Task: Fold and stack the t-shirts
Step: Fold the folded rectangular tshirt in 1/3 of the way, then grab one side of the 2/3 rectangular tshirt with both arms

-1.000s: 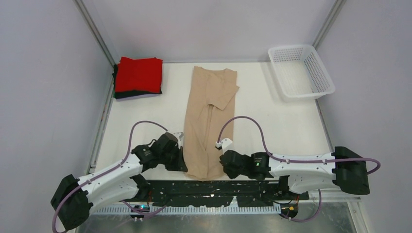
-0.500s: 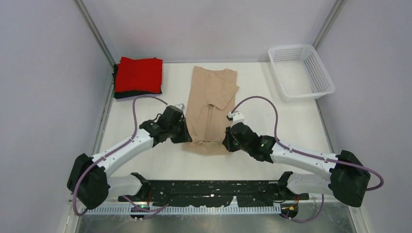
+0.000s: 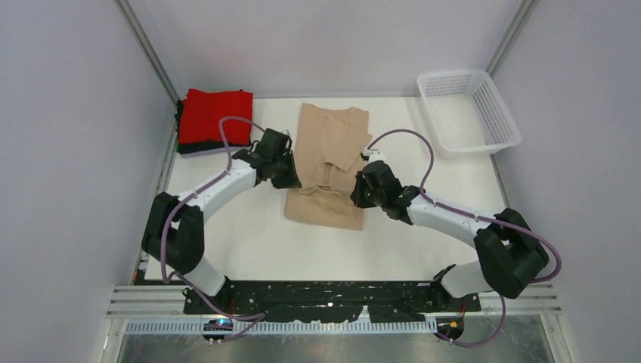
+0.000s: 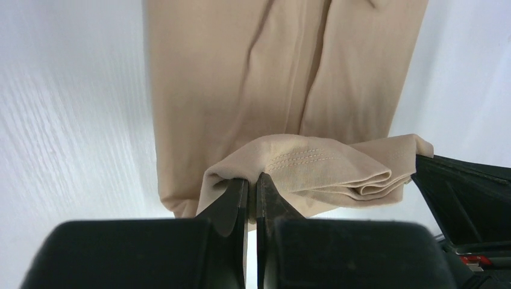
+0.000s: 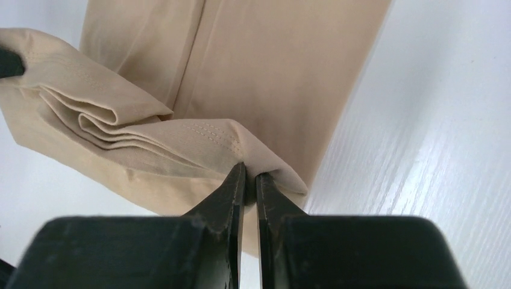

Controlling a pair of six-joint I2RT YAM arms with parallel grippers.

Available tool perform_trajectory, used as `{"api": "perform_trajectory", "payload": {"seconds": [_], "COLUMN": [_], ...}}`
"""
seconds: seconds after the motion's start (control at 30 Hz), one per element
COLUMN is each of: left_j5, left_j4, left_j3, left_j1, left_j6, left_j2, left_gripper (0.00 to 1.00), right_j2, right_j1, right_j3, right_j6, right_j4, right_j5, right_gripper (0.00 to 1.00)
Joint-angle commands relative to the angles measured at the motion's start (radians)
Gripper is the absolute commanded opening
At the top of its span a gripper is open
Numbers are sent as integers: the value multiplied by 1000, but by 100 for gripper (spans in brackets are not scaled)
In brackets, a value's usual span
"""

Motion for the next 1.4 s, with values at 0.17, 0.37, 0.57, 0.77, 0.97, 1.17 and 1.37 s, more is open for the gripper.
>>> {"api": "perform_trajectory", "payload": {"seconds": [0.17, 0.37, 0.57, 0.77, 0.97, 1.17, 1.37], "left_j5": [-30, -15, 77, 167, 255, 220, 166], "left_j4": [-20, -77, -7, -57, 61, 106, 145], "left_j3": [206, 310, 424, 525, 175, -163, -345], "left_j1": [46, 72, 118, 174, 174, 165, 159], "left_j6": [91, 108, 108, 103, 104, 45, -23], "left_j2": [157, 282, 377, 359, 86, -150, -190], "left_gripper": [0, 5, 49, 89, 100, 100, 95], "right_j2": [133, 208, 291, 249, 89, -114, -196], "right_j1": [-92, -129, -166, -214, -212, -162, -83], "right_j3": [91, 116, 132, 185, 41, -163, -250], "right_j6": [23, 34, 60, 42, -15, 7, 16], "right_j4": [187, 244, 380, 387, 345, 293, 227], "right_j5": [-39, -48, 88, 102, 3, -65, -80], "right_gripper": [6, 10, 30, 93, 95, 95, 96]}}
